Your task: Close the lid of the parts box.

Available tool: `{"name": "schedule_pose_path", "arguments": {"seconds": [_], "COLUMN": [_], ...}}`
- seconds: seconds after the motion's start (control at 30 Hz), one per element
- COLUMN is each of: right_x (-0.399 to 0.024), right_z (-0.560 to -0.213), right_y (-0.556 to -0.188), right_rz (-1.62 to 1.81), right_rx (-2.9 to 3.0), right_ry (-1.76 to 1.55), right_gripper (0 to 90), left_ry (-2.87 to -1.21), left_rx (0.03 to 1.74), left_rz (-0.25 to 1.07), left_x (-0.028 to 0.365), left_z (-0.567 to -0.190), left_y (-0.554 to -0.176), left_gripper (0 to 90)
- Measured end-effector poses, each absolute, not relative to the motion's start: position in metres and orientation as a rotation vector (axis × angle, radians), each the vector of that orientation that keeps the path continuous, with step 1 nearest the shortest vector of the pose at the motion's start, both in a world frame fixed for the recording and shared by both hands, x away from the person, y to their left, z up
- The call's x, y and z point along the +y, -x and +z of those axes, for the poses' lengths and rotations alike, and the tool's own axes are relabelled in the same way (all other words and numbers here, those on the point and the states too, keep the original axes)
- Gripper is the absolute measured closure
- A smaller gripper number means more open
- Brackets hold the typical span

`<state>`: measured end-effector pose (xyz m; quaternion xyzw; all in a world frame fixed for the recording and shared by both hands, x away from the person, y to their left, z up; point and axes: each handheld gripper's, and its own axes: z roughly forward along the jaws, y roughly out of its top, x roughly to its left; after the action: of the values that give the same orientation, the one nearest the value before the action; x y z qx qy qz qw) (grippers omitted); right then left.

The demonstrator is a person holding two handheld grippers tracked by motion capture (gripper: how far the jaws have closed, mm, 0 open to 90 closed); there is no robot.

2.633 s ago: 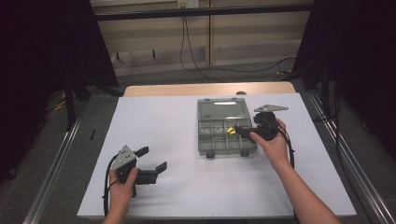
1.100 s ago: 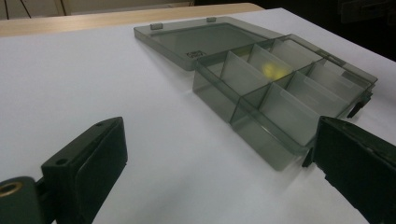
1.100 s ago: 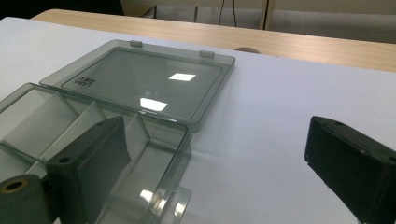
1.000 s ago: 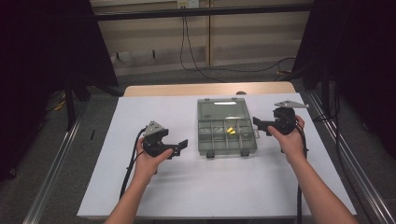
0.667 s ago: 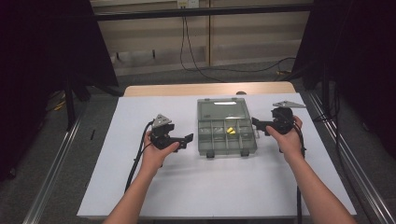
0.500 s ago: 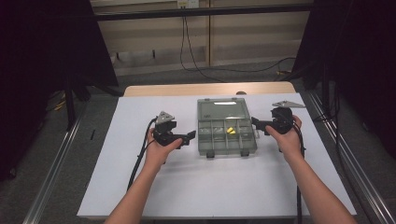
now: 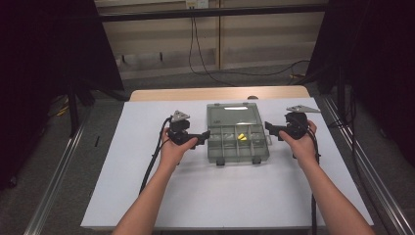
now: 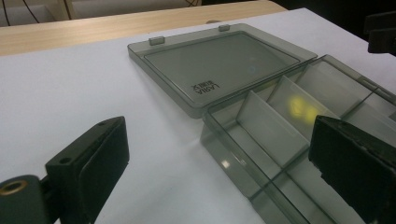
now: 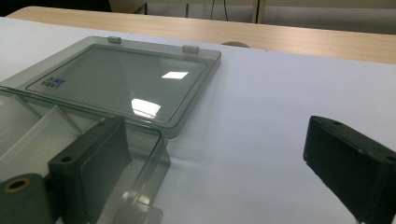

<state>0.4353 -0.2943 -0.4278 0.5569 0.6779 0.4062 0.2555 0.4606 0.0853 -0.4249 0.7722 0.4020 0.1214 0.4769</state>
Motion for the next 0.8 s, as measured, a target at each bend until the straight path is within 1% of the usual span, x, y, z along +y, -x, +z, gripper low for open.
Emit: {"name": "schedule_pose_path", "arguments": {"seconds": [0.23, 0.73, 0.8], "right_x": [-0.295, -0.292, -0.292], "right_z": [-0.430, -0.436, -0.438], "right_y": [-0.441, -0.453, -0.454], "right_rz": [1.086, 1.061, 1.059], "right_rx": [1.854, 1.852, 1.859], "right_ry": [-1.518, -1.520, -1.521], "right_gripper": [6.0, 6.8, 5.5], "left_ry": [-1.883, -1.894, -1.895], "left_rx": [1.005, 1.054, 1.062], "left_rz": [0.296, 0.344, 0.347], "left_x": [0.080, 0.077, 0.076], "left_z": [-0.427, -0.427, -0.428], "left_y": [-0.471, -0.492, -0.495], "left_gripper": [5.7, 4.3, 4.4]}}
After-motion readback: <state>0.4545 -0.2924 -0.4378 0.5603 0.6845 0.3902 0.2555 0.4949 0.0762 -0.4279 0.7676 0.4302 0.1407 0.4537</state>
